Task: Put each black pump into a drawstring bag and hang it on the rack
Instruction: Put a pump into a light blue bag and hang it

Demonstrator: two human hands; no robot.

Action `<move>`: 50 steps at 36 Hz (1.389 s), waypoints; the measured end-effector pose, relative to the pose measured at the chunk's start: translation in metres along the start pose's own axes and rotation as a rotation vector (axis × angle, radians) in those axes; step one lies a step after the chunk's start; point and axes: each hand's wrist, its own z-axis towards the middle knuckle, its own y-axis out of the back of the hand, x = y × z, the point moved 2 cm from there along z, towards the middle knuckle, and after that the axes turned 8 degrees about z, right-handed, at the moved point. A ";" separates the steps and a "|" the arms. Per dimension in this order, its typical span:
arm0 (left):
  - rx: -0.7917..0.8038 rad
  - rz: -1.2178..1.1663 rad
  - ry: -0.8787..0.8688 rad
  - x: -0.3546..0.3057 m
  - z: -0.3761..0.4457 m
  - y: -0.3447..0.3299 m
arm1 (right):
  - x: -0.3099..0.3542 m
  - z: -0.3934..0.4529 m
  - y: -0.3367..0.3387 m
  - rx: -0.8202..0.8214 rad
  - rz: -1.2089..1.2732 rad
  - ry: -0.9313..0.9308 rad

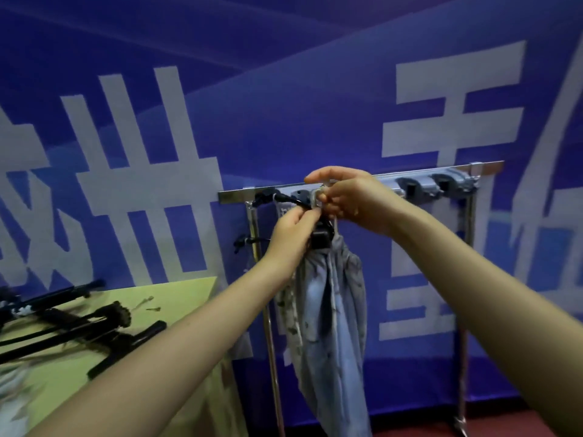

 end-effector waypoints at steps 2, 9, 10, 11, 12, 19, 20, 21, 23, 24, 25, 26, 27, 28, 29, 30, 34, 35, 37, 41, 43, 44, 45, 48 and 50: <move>-0.003 -0.017 0.034 0.004 0.003 -0.012 | -0.007 -0.001 0.012 -0.014 -0.021 -0.021; 0.031 -0.073 0.139 0.017 0.023 -0.049 | -0.023 -0.002 0.069 -0.175 -0.156 -0.040; 0.046 -0.028 0.129 0.017 0.025 -0.055 | -0.024 -0.003 0.075 -0.169 -0.229 -0.026; 0.059 0.009 0.126 0.018 0.028 -0.061 | -0.025 -0.004 0.081 -0.163 -0.282 -0.015; 0.063 0.030 0.126 0.019 0.031 -0.066 | -0.026 -0.004 0.086 -0.161 -0.304 -0.006; -0.040 -0.050 0.143 0.031 0.062 -0.083 | -0.031 0.011 0.120 -0.154 -0.311 0.048; -0.056 -0.062 0.149 0.034 0.066 -0.087 | -0.034 0.015 0.122 -0.174 -0.326 0.048; -0.065 -0.070 0.152 0.036 0.069 -0.091 | -0.038 0.021 0.124 -0.202 -0.326 0.049; -0.078 -0.093 0.163 0.039 0.075 -0.101 | -0.046 0.033 0.127 -0.279 -0.298 0.040; -0.096 -0.112 0.180 0.041 0.078 -0.105 | -0.051 0.039 0.129 -0.313 -0.288 0.032; -0.116 -0.131 0.202 0.043 0.080 -0.108 | -0.054 0.043 0.129 -0.340 -0.277 0.025; -0.133 -0.142 0.218 0.044 0.082 -0.110 | -0.058 0.046 0.129 -0.363 -0.266 0.021; -0.146 -0.155 0.227 0.045 0.086 -0.112 | -0.061 0.049 0.129 -0.382 -0.248 0.021; -0.153 -0.174 0.235 0.047 0.089 -0.114 | -0.063 0.052 0.130 -0.399 -0.236 0.024; -0.158 -0.194 0.244 0.046 0.092 -0.116 | -0.065 0.055 0.131 -0.414 -0.227 0.027; -0.171 -0.208 0.260 0.048 0.094 -0.117 | -0.067 0.058 0.132 -0.423 -0.227 0.025; -0.171 -0.182 0.319 0.060 0.101 -0.117 | -0.079 0.061 0.137 -0.410 -0.226 -0.018; -0.145 -0.146 0.305 0.062 0.099 -0.117 | -0.083 0.059 0.137 -0.403 -0.195 -0.035; -0.069 -0.073 0.257 0.063 0.096 -0.119 | -0.089 0.054 0.137 -0.398 -0.133 -0.053; -0.018 -0.050 0.266 0.059 0.093 -0.116 | -0.090 0.048 0.131 -0.423 -0.100 -0.044; 0.003 -0.076 0.285 0.060 0.091 -0.116 | -0.088 0.047 0.129 -0.453 -0.166 -0.040; 0.013 -0.081 0.285 0.060 0.087 -0.114 | -0.086 0.044 0.127 -0.480 -0.234 -0.035; 0.029 -0.082 0.290 0.059 0.082 -0.111 | -0.083 0.041 0.126 -0.511 -0.303 -0.021; 0.079 -0.126 0.312 0.059 0.064 -0.098 | -0.074 0.031 0.119 -0.585 -0.436 0.065; 0.114 -0.159 0.342 0.058 0.048 -0.084 | -0.066 0.024 0.109 -0.615 -0.492 0.152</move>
